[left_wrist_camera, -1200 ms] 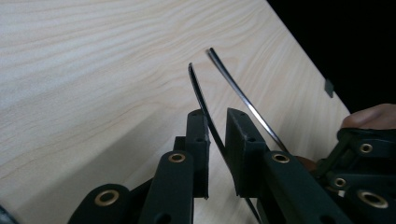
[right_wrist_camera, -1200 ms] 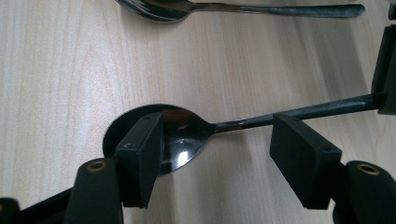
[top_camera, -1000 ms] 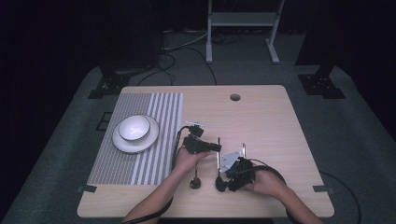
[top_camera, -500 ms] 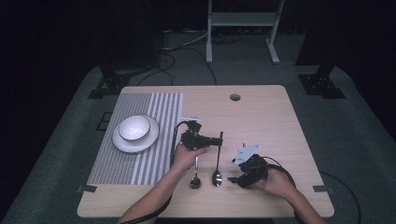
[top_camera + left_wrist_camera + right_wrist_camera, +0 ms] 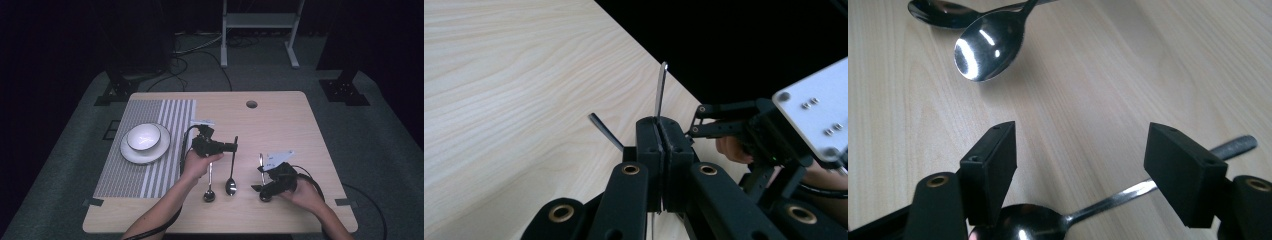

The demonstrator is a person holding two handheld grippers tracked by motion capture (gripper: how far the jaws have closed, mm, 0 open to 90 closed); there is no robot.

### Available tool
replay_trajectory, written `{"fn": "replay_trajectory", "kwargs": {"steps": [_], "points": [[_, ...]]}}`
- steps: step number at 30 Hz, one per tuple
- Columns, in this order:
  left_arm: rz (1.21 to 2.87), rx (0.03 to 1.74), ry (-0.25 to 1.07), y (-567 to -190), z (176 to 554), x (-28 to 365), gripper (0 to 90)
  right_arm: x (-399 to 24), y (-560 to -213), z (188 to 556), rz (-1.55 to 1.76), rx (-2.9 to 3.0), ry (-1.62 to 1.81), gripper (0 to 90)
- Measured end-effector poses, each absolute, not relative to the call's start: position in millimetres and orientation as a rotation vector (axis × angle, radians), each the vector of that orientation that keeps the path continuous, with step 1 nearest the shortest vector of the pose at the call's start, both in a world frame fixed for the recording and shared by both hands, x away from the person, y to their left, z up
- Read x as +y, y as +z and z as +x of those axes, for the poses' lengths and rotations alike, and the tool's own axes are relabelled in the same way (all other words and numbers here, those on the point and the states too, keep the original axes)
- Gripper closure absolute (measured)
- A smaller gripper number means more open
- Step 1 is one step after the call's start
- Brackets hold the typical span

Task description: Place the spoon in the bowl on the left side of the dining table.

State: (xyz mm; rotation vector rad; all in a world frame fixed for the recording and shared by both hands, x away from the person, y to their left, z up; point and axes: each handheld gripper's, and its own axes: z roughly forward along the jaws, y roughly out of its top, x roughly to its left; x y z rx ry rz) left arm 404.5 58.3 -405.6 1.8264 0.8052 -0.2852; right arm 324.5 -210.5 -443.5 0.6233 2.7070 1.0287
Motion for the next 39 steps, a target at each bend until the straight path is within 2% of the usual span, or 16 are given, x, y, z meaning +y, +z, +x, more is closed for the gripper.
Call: {"fn": "replay_trajectory", "kwargs": {"steps": [24,39], "points": [[1.844,0.781,-0.229,-386,408,63,89.1,-250,-443,321,0.767,2.629,1.099,26.9],[1.835,0.795,-0.166,-369,414,81,89.1,-271,-442,316,0.841,2.572,1.143,26.2]]}}
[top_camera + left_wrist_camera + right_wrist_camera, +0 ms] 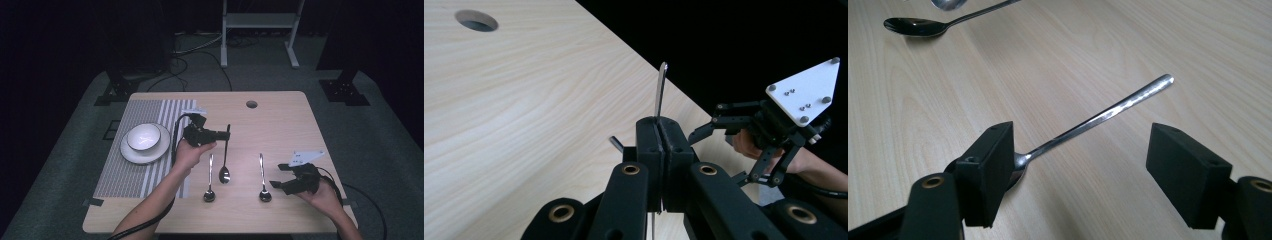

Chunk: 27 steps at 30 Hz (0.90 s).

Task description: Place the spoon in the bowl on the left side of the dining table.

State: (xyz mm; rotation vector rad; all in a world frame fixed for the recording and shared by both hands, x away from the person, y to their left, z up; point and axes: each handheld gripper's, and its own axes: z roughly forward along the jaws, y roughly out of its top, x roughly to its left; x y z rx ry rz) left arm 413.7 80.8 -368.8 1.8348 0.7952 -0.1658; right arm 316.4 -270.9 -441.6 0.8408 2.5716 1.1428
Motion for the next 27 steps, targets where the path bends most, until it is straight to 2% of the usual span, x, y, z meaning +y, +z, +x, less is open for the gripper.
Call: {"fn": "replay_trajectory", "kwargs": {"steps": [27], "points": [[1.801,0.881,-0.041,-350,428,136,89.1,-292,-445,309,0.925,2.51,1.187,26.2]]}}
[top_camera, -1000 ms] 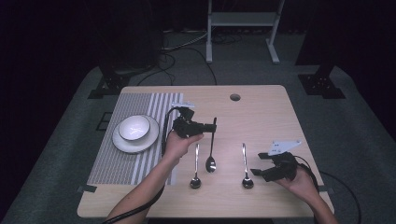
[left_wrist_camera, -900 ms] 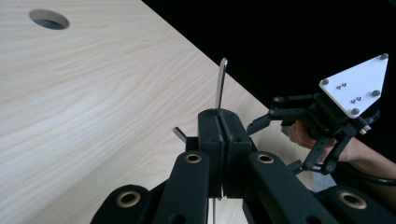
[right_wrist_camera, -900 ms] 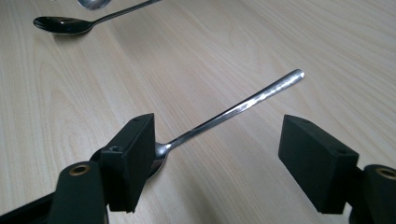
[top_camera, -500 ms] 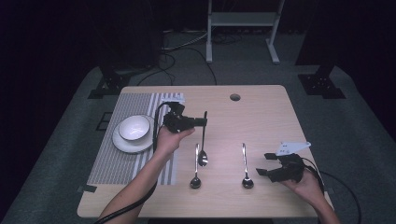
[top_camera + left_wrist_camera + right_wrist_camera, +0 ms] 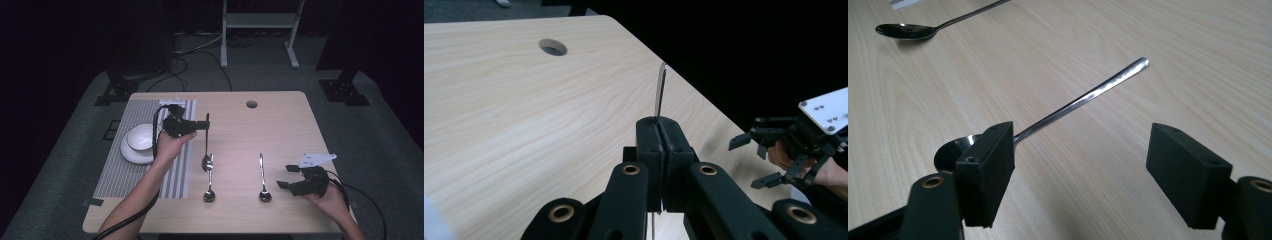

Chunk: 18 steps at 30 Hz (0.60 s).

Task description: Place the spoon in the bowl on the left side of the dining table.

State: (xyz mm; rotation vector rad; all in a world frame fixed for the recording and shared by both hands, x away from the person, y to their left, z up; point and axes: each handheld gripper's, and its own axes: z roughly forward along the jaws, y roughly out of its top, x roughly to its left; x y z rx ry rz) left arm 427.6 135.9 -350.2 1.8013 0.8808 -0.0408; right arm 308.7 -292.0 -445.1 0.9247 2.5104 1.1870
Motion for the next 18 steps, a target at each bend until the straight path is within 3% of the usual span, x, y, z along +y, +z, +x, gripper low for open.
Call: {"fn": "replay_trajectory", "kwargs": {"steps": [18], "points": [[1.755,0.953,0.043,-338,435,177,89.1,-296,-445,308,0.939,2.498,1.198,26.2]]}}
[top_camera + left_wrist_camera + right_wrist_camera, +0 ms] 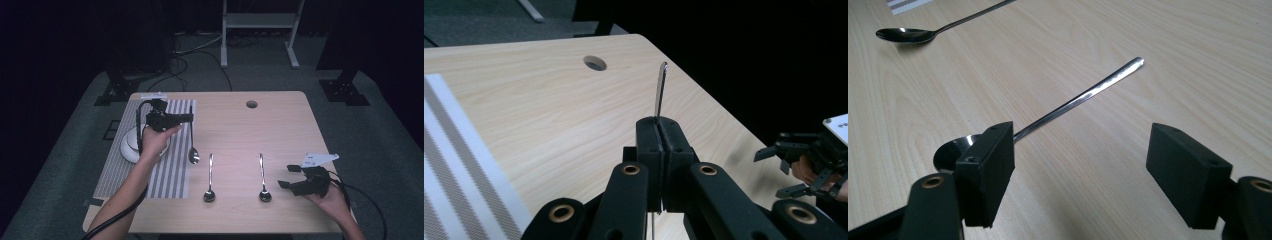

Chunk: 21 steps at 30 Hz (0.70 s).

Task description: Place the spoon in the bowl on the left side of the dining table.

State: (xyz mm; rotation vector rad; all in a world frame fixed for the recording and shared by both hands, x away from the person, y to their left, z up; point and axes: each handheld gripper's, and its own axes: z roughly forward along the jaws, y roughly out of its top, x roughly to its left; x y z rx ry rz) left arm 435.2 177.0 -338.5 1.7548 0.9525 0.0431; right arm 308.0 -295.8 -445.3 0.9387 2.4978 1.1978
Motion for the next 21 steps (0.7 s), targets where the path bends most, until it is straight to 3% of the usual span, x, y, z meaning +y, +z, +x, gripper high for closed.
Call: {"fn": "replay_trajectory", "kwargs": {"steps": [21], "points": [[1.713,1.034,0.122,-328,443,215,89.1,-298,-444,308,0.944,2.491,1.207,26.2]]}}
